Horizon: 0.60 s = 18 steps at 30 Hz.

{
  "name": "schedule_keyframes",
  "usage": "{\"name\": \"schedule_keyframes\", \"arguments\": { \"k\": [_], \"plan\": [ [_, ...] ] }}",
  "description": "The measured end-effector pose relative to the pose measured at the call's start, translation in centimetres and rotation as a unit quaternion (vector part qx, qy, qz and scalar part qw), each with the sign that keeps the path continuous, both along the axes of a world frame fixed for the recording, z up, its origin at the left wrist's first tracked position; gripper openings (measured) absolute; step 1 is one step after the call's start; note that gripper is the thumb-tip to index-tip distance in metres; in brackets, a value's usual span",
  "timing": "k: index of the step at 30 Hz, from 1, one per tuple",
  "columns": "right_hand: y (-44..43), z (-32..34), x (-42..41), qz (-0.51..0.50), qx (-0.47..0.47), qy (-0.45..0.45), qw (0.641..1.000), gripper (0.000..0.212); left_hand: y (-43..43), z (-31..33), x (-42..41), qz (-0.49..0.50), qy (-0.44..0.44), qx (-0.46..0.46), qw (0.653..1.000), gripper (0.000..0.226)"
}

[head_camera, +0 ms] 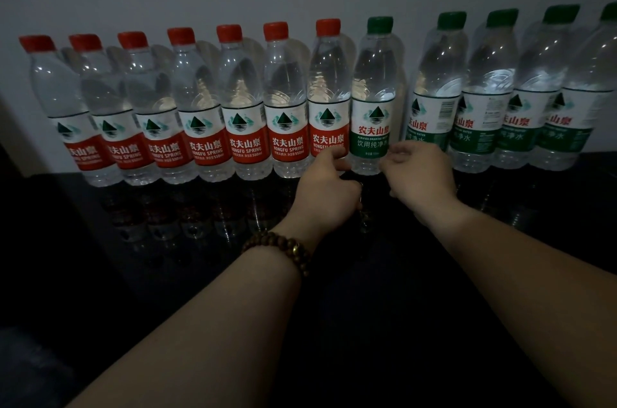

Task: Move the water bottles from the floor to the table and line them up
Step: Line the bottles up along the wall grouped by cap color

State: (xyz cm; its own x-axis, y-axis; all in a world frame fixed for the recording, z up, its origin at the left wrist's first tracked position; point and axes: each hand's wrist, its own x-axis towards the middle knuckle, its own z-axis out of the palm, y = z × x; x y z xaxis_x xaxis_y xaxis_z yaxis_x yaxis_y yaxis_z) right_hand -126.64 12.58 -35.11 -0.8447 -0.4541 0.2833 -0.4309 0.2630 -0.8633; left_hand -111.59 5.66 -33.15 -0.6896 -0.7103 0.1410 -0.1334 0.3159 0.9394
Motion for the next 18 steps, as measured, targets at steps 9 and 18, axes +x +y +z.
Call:
{"name": "schedule_keyframes", "arguments": {
  "k": [9, 18],
  "plan": [
    [1.3, 1.0, -0.4, -0.132, -0.135, -0.033, 0.981, 0.021, 0.5, 0.2, 0.4, -0.020, -0.020, -0.065, 0.997, 0.066],
    [2.2, 1.5, -0.8, -0.188, -0.141, -0.071, 0.970, 0.039, 2.4, 0.7, -0.3, -0.052, -0.118, -0.193, 0.973, 0.074]
  ]
}}
